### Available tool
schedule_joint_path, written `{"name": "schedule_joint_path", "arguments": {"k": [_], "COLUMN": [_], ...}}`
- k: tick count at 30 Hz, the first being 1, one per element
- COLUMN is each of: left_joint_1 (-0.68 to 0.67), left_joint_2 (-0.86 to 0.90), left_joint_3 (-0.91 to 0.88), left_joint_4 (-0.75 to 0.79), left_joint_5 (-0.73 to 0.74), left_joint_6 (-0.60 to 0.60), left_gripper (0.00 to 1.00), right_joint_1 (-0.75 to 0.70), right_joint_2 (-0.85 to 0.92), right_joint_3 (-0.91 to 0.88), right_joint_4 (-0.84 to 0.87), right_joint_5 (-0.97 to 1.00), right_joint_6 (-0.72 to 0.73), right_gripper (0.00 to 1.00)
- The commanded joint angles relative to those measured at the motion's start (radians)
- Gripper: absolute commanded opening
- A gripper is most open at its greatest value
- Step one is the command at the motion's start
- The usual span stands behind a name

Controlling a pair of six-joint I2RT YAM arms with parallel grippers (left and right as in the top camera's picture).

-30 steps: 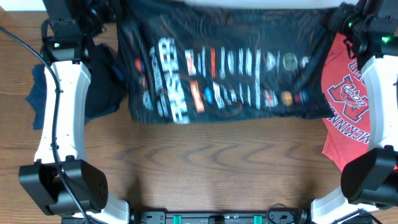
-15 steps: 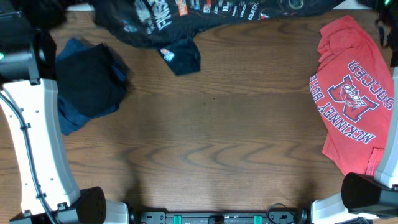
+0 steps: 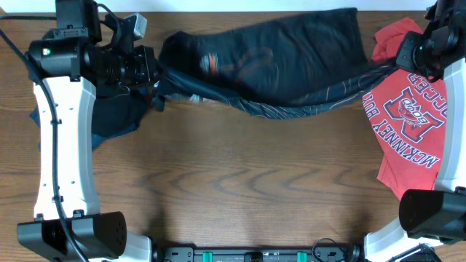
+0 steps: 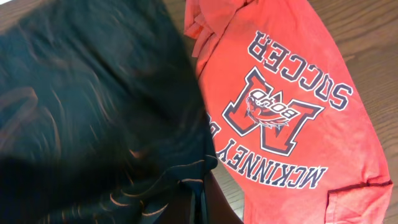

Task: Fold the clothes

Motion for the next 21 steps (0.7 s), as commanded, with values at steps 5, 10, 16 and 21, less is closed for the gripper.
{"name": "schedule_joint_path", "arguments": {"k": [5,10,16,21], "left_joint_1": [0.012,0.043,0.063,0.063], "left_joint_2": [-0.139,-0.312,-0.503,-0.628], "left_joint_3": [0.019,0.019,0.019,0.019], "left_joint_4": [0.076,0.132,0.191,0.287], "left_joint_5": [0.011,0.01,-0.049,-0.16], "left_joint_6": [0.039,0.035,0.034,-0.009], "left_gripper": [0.06,0.06,0.06,0.06], "right_joint_1": [-0.006,-0.006,-0.006,-0.006], "right_joint_2": [-0.121,-0.303,-0.492,-0.573], "right_joint_3": [-0.002,-0.002,-0.002,-0.002], "right_joint_4": [0.055,0.141,0.222,0.248], "right_joint_5": [0.011,-0.002,0.012,0.06], "right_joint_6": [-0.024,-0.019,-0.013,0.006], "right_gripper": [0.01,0.01,0.01,0.01]}}
